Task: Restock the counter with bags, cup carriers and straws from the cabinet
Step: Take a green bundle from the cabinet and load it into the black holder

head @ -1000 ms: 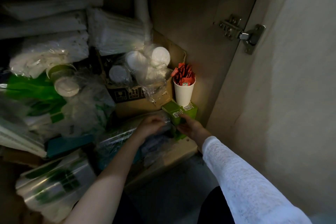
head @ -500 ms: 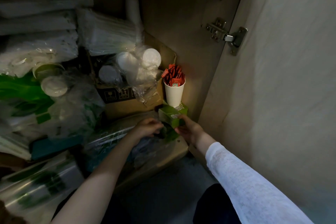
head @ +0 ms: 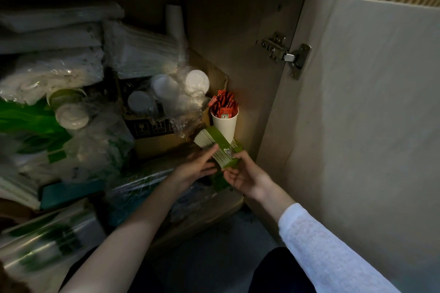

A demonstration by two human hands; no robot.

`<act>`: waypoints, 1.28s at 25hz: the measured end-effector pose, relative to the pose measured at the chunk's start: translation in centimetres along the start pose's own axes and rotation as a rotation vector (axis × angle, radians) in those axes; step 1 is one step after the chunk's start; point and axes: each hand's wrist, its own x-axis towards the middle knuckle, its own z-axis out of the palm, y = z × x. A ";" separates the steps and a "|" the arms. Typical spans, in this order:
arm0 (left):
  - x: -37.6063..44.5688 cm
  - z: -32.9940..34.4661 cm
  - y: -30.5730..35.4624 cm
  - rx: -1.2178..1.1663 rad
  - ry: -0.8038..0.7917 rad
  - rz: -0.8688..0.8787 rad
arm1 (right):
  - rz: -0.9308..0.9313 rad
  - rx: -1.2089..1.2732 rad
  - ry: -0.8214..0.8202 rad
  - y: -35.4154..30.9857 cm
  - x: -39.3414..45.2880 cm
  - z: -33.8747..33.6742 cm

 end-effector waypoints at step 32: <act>-4.2 -1.8 2.8 0.197 0.091 0.089 | 0.434 0.139 -0.032 2.6 -1.7 5.3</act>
